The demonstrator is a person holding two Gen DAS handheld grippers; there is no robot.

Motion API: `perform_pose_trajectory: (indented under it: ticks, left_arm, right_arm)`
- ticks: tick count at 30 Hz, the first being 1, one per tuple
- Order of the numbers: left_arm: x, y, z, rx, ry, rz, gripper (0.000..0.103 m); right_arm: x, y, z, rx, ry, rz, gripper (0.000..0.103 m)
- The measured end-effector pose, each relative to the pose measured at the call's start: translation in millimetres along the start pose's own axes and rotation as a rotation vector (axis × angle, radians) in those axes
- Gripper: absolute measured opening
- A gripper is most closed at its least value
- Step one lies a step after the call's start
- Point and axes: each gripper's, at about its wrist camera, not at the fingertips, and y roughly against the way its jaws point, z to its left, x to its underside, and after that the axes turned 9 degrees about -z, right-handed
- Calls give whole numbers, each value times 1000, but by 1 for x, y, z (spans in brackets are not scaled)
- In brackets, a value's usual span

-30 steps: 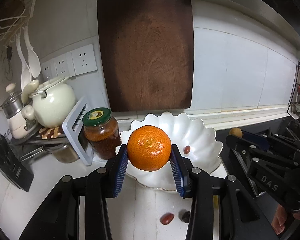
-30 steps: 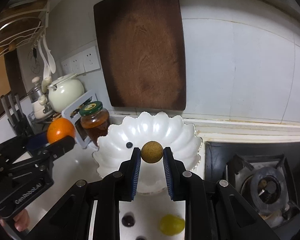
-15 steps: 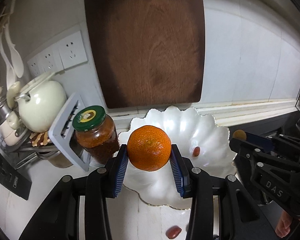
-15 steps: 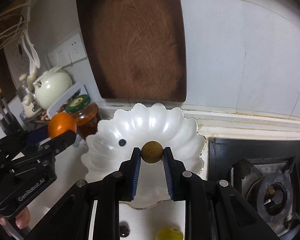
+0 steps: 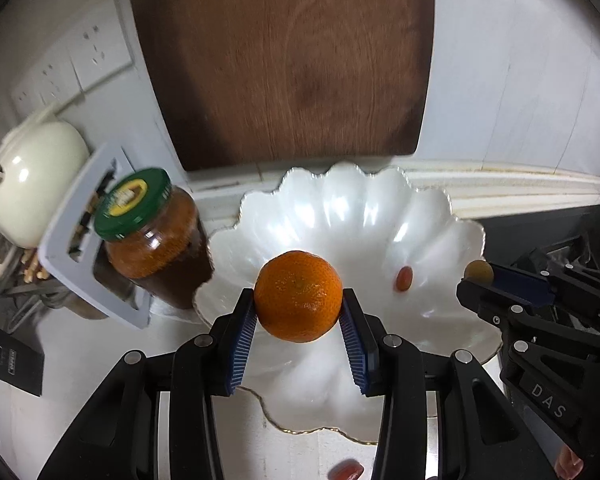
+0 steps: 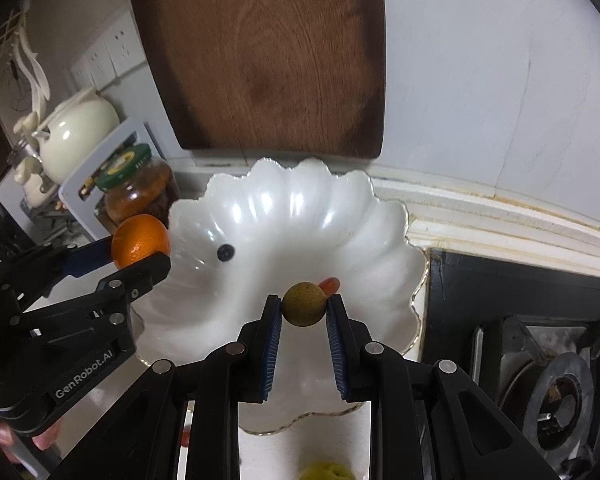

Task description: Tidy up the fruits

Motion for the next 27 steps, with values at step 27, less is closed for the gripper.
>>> perform_pose_trajectory:
  ticks: [27]
  left_arm:
    - [10,-61,-2,-32,-29,239,43]
  right_arm:
    - [16,-63,-8,-15,-49,240,25]
